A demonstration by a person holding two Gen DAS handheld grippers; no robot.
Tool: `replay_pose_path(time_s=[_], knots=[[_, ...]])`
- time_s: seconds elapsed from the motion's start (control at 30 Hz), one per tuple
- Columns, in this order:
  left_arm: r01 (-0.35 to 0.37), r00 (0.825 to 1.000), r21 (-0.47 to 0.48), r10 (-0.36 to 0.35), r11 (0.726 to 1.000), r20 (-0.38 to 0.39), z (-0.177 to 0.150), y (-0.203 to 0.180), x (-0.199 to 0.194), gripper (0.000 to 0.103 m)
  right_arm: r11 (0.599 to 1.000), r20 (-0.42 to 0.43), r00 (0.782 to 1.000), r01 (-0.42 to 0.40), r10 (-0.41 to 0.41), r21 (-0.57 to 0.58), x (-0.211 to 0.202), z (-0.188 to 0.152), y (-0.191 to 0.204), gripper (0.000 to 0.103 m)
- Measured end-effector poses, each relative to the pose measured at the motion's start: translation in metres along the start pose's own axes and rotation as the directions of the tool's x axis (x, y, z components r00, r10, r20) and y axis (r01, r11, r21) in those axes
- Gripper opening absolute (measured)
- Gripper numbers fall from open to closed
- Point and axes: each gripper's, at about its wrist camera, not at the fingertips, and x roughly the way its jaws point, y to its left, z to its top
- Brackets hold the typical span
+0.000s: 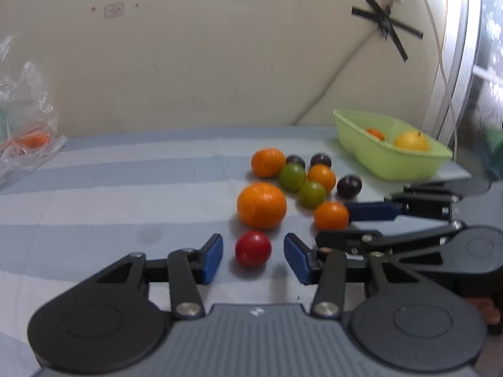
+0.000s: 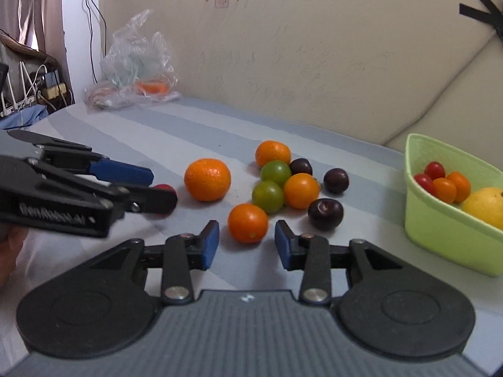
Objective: Organize fruits
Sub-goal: 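Grasp a red cherry tomato with the left tool while the right tool grasps an orange one, then carry both tomatoes over the basket and open both tools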
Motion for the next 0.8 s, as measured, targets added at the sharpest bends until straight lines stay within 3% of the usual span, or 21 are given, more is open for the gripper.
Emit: replay_pose_path(time_s=[0.07, 0.13, 0.4, 0.57, 0.7, 0.8], knots=[[-0.029, 1.0, 0.023, 0.029, 0.999, 0.006, -0.004, -0.004, 0.001, 0.028, 1.0, -0.006, 1.0, -0.001, 0.001, -0.001, 0.0, -0.003, -0.001, 0.042], [-0.041, 0.999, 0.041, 0.04, 0.998, 0.007, -0.005, -0.008, 0.0, 0.026, 1.0, -0.003, 1.0, -0.003, 0.003, 0.004, 0.0, -0.004, -0.003, 0.033], [0.107, 0.994, 0.052, -0.108, 0.993, 0.015, 0.003, -0.037, -0.008, 0.026, 0.998, 0.035, 0.999, 0.038, -0.04, 0.046, -0.033, -0.021, -0.016, 0.03], [0.205, 0.977, 0.065, -0.209, 0.976, 0.045, 0.045, -0.064, 0.007, 0.026, 0.989, 0.082, 0.988, 0.124, -0.131, 0.082, -0.067, -0.029, -0.044, 0.03], [0.244, 0.964, 0.096, -0.252, 0.965, 0.081, 0.089, -0.094, 0.031, 0.026, 0.962, 0.151, 0.956, 0.232, -0.253, 0.142, -0.091, -0.018, -0.081, 0.03], [0.269, 0.958, 0.103, -0.277, 0.958, 0.07, 0.113, -0.115, 0.054, 0.027, 0.942, 0.164, 0.942, 0.257, -0.294, 0.214, -0.095, -0.012, -0.109, 0.03]])
